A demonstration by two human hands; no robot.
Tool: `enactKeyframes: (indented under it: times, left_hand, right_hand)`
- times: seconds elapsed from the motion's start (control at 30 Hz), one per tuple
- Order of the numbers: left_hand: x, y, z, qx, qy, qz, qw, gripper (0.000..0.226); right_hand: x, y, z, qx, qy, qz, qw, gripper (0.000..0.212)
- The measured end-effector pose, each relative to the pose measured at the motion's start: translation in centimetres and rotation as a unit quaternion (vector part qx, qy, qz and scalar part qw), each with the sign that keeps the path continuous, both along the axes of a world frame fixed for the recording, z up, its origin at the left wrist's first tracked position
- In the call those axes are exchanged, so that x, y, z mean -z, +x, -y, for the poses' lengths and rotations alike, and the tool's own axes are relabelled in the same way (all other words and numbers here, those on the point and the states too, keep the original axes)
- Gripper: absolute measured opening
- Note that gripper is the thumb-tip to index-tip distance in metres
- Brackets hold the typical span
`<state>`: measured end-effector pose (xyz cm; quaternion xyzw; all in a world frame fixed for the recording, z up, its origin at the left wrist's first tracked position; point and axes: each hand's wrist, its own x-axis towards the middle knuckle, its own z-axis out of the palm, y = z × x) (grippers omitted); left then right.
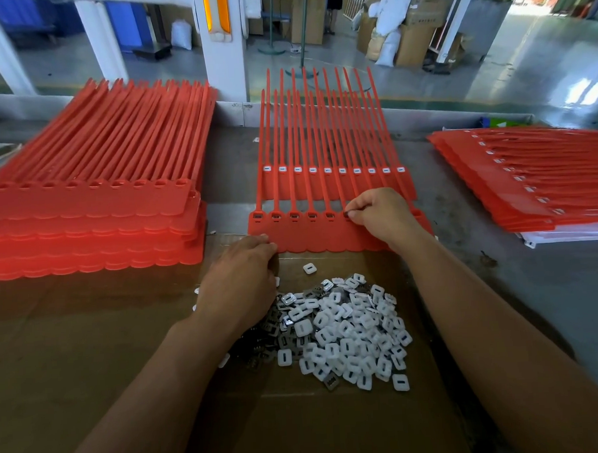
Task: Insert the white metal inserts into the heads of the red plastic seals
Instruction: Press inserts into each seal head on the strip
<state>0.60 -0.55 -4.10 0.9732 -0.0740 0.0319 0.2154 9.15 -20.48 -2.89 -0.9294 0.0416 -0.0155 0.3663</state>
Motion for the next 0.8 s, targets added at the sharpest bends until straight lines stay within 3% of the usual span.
enactKeyframes:
  times: [0.23,0.8]
  left_hand:
    - [-0.02,0.03,0.01,0.000,-0.002,-0.003,1.000,0.049]
    - [-0.07,0.04,0.02,0.001,0.005,-0.005,1.000,0.050]
  right_hand:
    - [0.19,0.26,0.09,-0.015,-0.017,-0.001,1.000,0.015]
    - [-0.33,0.52,-0.07,0.038,0.059,-0.029,0.997,0.022]
